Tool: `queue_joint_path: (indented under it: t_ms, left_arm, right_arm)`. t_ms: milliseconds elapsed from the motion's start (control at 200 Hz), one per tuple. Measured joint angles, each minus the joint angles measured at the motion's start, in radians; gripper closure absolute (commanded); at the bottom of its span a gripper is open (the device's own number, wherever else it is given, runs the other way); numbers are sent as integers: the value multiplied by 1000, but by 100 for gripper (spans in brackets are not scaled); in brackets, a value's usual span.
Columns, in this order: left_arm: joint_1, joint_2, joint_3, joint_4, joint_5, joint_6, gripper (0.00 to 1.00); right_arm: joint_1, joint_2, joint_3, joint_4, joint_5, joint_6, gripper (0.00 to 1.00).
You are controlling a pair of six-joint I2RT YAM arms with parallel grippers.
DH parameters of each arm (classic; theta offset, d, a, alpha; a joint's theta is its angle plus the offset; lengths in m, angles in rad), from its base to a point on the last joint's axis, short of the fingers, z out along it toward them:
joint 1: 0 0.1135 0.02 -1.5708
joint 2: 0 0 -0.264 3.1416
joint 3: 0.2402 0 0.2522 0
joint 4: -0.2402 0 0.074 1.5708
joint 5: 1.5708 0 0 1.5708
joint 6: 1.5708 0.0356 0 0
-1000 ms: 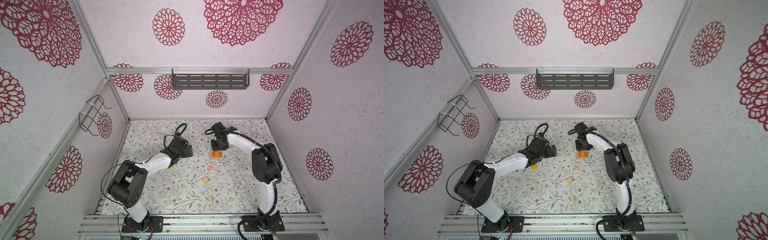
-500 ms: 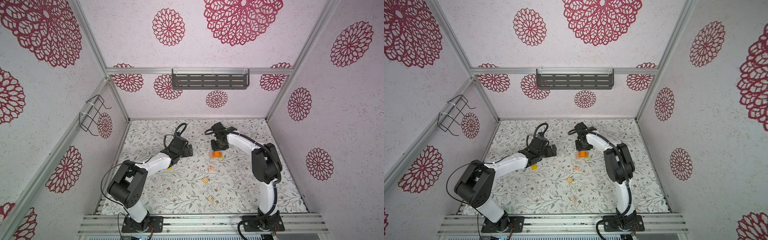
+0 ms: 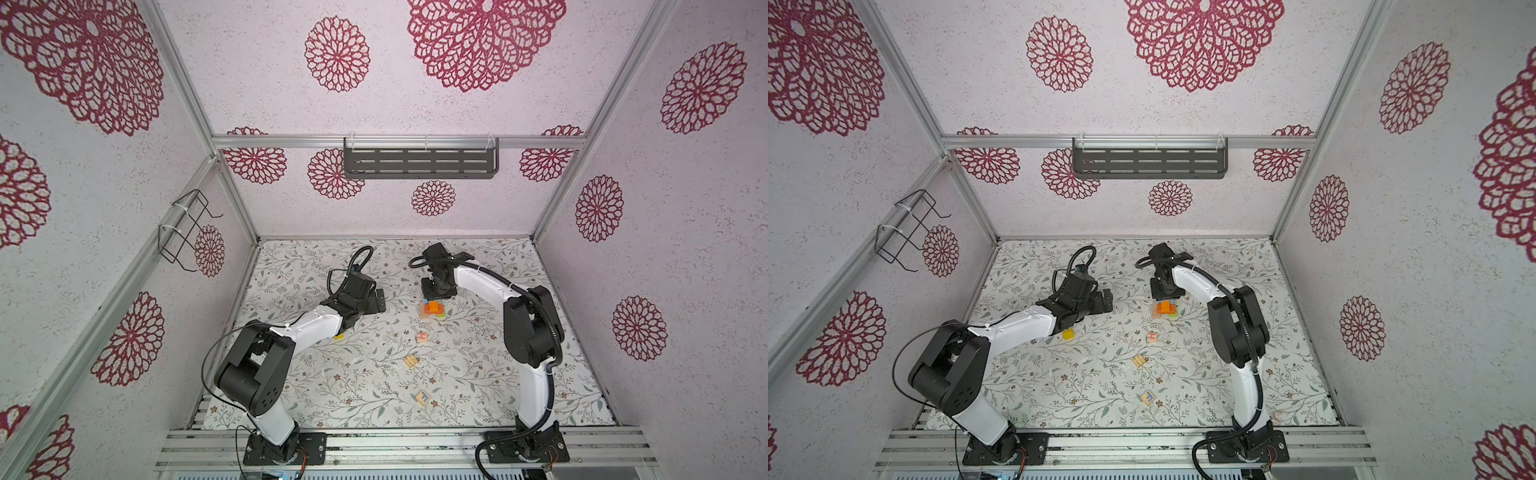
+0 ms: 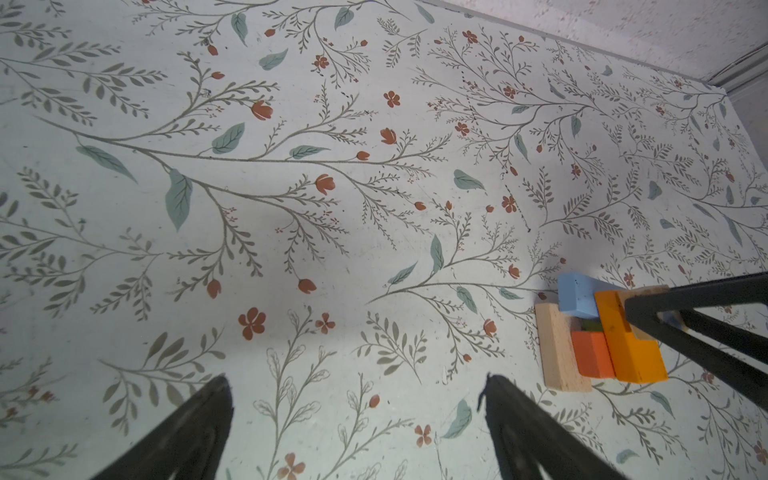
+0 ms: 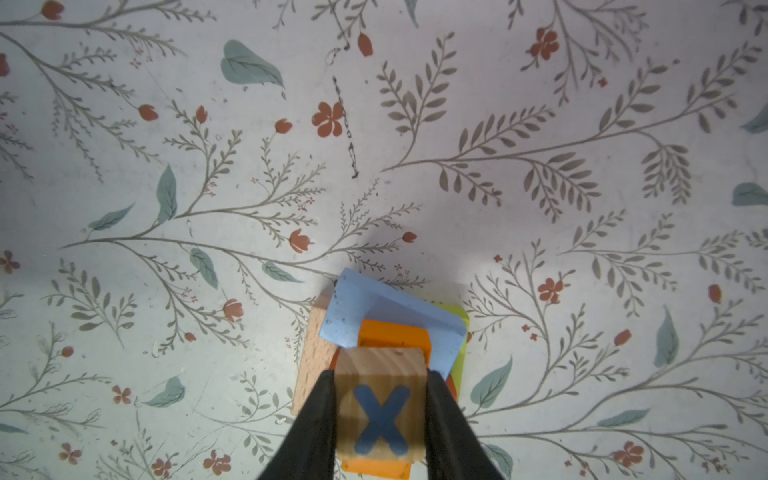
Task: Build the wood block tower
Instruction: 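Lower the X cube onto the orange block on the stack, then open the right gripper and withdraw while left gripper moves toward the stack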
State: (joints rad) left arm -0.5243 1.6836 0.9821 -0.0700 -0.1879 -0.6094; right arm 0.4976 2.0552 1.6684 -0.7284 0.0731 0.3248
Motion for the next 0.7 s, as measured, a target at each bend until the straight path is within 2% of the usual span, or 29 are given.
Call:
queue_joint_path:
  t_ms: [475, 700]
  left_arm:
    - [3, 0, 0, 0, 3, 0, 3]
    - [3, 0, 0, -1, 4, 0, 3]
  right_arm:
    - [-2, 16, 5, 3, -1, 0, 64]
    - [-2, 19, 5, 3, -6, -3, 48]
